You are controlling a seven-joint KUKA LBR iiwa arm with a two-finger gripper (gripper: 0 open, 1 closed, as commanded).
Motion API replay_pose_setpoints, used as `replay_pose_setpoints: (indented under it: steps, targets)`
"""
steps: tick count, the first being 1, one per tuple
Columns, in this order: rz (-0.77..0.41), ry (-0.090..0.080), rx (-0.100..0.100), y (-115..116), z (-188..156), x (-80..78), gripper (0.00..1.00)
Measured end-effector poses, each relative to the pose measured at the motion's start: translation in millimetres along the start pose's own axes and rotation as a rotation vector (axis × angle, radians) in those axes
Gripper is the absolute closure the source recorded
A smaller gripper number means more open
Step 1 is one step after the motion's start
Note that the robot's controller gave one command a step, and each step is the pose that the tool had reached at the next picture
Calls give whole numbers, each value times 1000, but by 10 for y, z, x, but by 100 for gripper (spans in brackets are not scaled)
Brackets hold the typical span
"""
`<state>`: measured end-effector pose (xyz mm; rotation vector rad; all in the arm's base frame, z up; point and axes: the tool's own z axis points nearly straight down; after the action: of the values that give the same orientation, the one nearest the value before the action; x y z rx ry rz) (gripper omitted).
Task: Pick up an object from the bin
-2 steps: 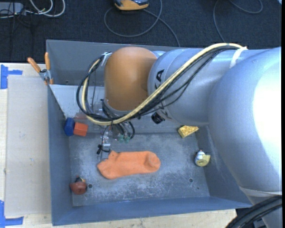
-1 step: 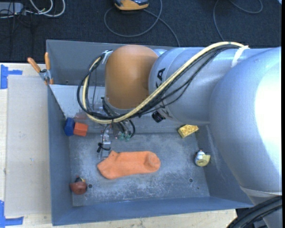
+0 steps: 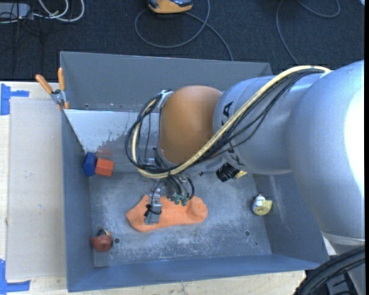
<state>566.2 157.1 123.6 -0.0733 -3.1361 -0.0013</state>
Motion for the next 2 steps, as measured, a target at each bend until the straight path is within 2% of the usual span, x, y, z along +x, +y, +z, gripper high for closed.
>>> replay_pose_setpoints:
  steps: [1,2]
  targets:
    - [140,-1,5,-139,404,55,0]
    - [144,2,1,37,666,89,0]
